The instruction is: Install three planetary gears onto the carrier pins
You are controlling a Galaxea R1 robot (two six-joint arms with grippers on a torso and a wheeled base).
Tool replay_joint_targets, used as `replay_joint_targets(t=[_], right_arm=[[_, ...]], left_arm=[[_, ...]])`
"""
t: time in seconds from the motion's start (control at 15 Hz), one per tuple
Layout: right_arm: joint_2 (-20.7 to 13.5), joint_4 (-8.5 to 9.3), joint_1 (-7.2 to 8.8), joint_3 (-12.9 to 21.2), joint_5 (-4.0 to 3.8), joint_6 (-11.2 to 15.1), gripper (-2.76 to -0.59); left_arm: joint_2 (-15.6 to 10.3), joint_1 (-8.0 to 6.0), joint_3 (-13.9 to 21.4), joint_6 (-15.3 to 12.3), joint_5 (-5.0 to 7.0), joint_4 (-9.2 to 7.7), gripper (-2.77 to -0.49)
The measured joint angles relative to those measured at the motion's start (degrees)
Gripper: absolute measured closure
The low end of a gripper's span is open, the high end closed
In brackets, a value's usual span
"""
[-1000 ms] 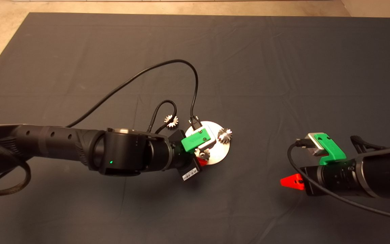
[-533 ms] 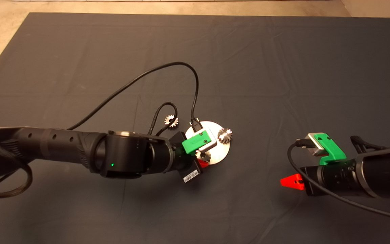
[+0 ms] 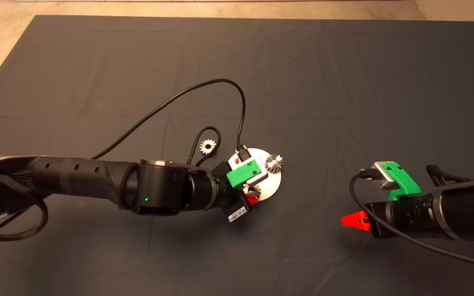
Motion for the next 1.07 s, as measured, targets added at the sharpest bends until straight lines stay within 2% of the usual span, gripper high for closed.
replay_joint_targets(t=[0.27, 1.07], right_arm=[[-0.02, 0.05, -0.02, 0.00, -0.02, -0.02, -2.20], [-0.01, 0.05, -0.02, 0.00, -0.02, -0.02, -2.20]], left_arm=[[0.02, 0.00, -0.13, 1.89, -0.15, -0.01, -0.60], [-0.33, 0.02, -0.13, 1.94, -0.41, -0.07, -0.60]])
